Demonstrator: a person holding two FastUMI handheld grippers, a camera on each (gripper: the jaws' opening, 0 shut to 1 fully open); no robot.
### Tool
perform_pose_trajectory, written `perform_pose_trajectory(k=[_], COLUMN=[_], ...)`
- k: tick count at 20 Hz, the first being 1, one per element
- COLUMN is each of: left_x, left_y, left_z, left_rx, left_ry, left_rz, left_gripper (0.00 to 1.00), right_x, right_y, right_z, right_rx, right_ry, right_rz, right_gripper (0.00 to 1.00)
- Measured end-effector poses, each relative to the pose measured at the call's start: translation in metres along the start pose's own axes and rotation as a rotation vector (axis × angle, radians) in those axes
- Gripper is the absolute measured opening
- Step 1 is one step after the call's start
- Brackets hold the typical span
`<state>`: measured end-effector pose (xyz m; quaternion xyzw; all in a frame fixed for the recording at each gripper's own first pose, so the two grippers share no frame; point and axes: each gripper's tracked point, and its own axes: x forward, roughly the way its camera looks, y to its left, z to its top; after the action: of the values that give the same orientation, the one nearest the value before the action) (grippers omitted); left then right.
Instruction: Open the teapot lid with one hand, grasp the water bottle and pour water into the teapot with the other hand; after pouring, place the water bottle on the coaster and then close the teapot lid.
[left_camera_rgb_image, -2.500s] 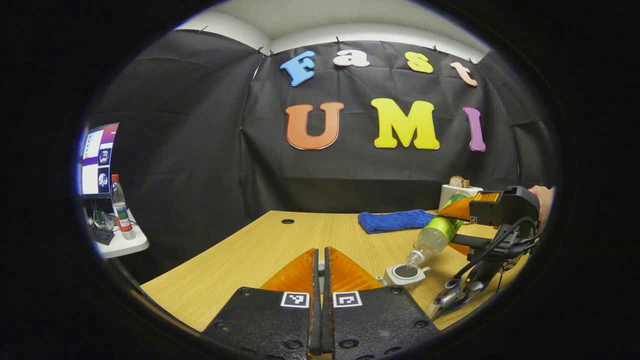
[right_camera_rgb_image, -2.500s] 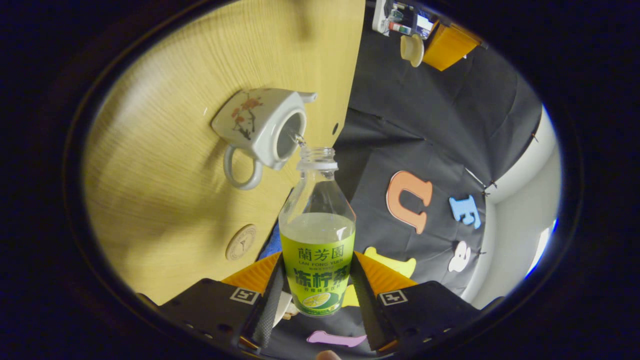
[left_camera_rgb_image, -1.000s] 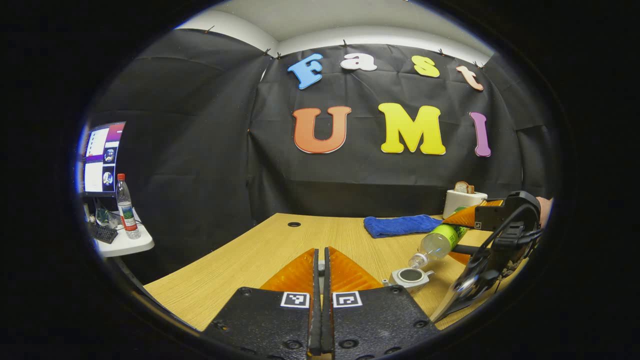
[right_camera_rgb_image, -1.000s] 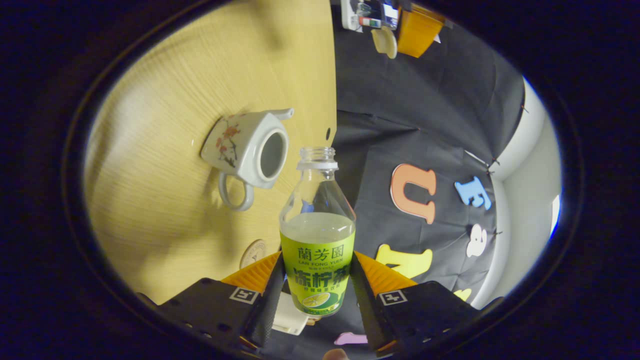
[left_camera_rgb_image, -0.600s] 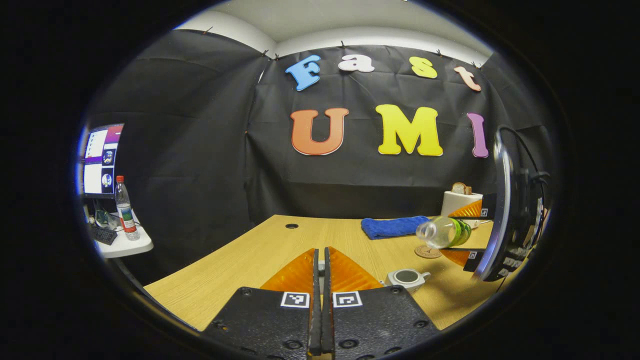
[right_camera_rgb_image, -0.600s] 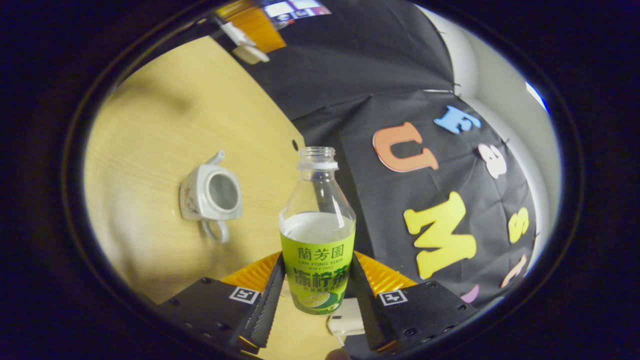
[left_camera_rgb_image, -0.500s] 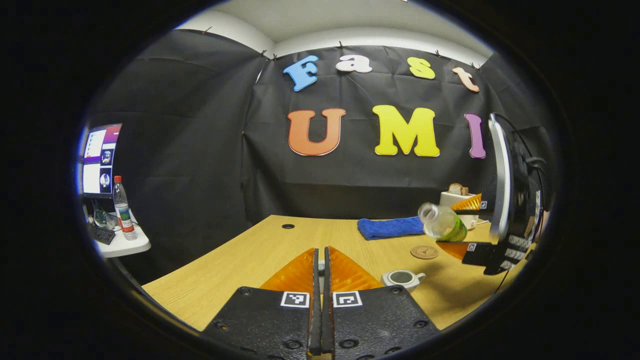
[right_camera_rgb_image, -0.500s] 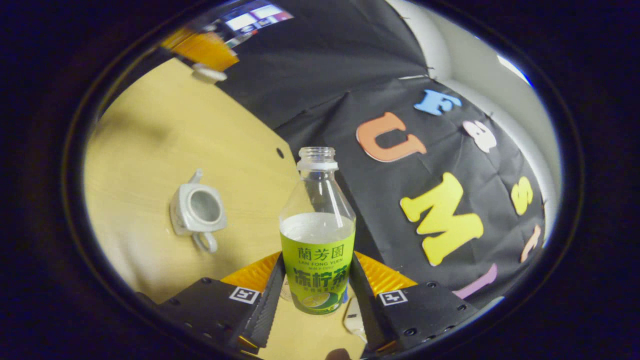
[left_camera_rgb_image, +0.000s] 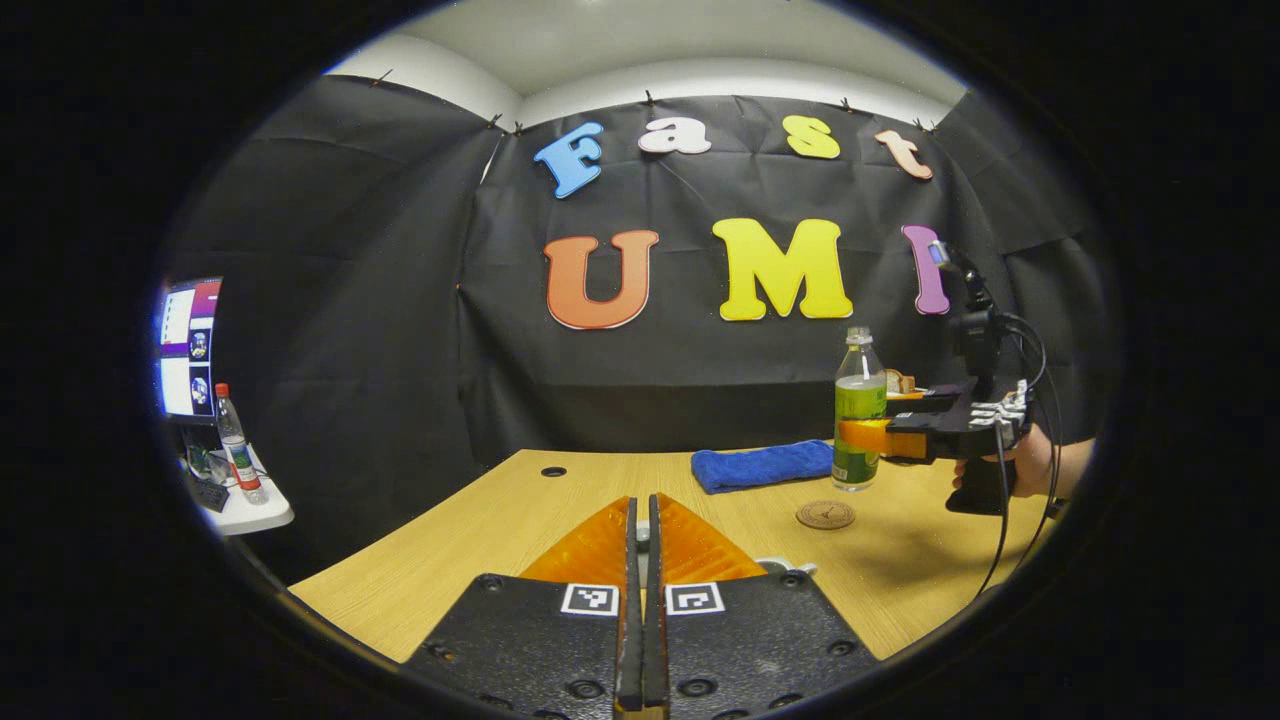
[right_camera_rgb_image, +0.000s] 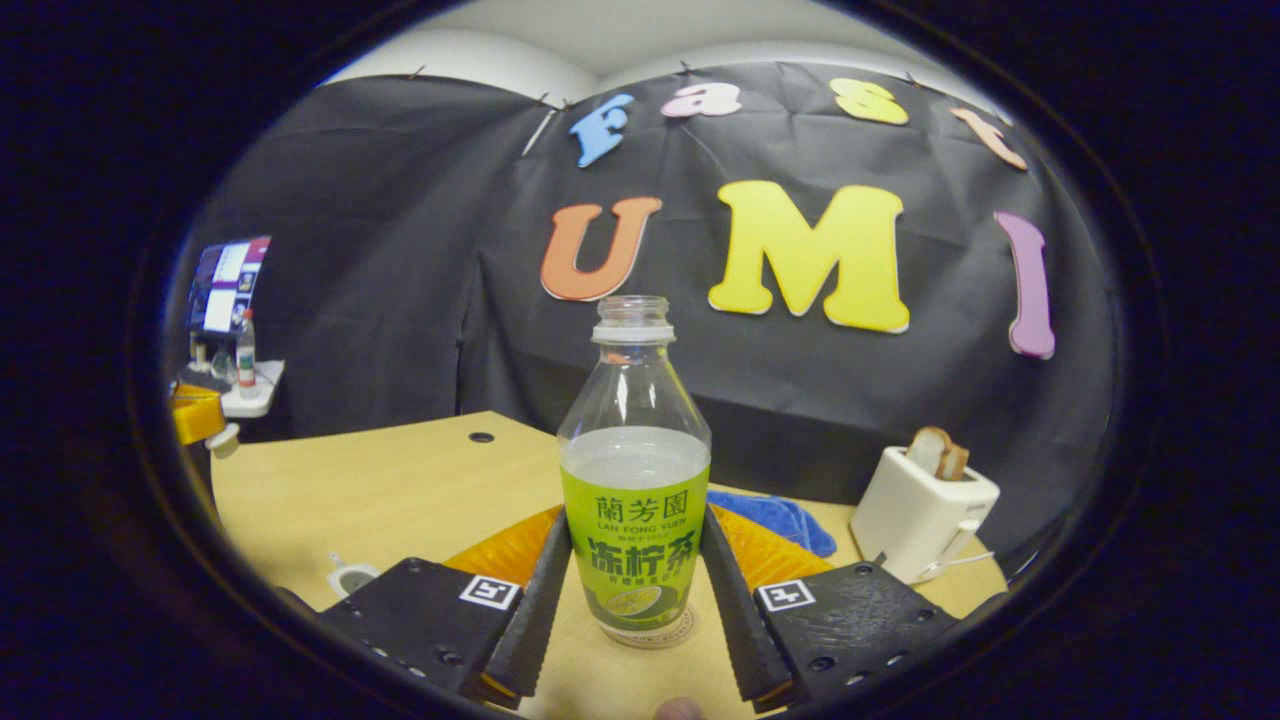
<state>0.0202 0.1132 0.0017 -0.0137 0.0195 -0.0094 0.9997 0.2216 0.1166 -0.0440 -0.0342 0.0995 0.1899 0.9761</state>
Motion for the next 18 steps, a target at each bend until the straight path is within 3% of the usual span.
perform_pose_trajectory(k=[7,18], left_x=[0.001,0.005], left_y=[-0.006,-0.005], left_z=[-0.009,-0.018], left_rx=[0.025,0.018], left_ry=[0.022,0.037], left_rz=[0.0,0.002], left_gripper=[0.03,0.03], right_x=[0.039,0.052], right_y=[-0.015,-0.018], right_z=[-0.041,-0.058], right_rx=[0.064,0.044], right_ry=[0.046,0.062], right_rz=[-0.017,-0.042], right_gripper=[0.71,0.73])
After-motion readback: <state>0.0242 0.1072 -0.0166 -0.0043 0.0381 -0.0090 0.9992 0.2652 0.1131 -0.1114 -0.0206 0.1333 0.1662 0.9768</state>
